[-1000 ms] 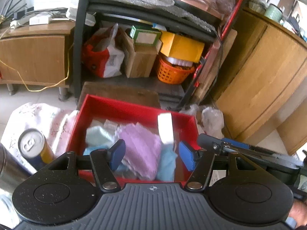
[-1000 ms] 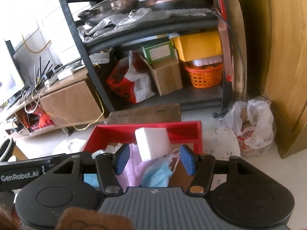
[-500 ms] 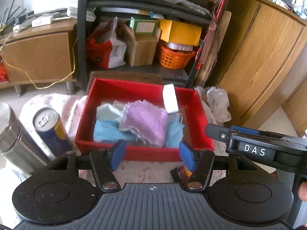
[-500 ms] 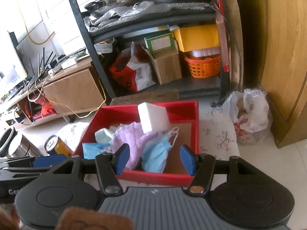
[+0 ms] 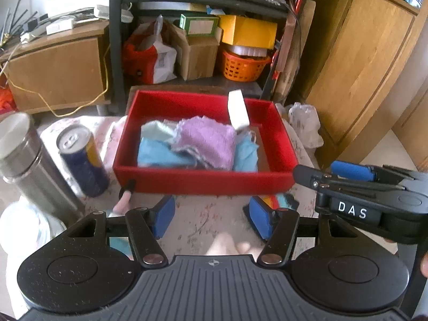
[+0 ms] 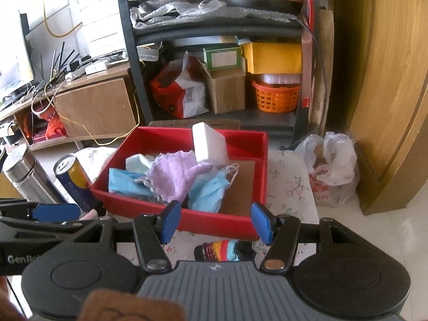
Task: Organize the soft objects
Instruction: 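Withdraw both tools and move them toward the plush toys and knit hats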
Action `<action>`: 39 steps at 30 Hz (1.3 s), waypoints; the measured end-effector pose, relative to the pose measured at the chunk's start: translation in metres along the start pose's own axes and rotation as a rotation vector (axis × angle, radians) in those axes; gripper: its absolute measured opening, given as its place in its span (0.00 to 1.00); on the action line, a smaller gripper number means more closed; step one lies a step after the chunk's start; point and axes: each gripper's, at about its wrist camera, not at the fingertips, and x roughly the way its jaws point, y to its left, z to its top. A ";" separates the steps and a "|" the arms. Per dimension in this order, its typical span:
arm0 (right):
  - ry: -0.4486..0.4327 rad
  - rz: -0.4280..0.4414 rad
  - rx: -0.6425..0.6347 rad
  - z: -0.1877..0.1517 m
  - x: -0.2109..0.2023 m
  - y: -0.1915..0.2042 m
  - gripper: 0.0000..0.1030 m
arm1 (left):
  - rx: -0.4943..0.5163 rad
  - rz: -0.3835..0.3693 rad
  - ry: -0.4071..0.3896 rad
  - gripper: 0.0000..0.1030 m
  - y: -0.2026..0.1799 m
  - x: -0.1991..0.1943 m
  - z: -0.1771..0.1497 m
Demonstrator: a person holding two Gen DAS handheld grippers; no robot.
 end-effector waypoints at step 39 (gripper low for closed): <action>0.214 0.088 -0.245 -0.095 -0.011 0.060 0.28 | -0.083 0.052 0.137 0.62 0.039 -0.018 -0.078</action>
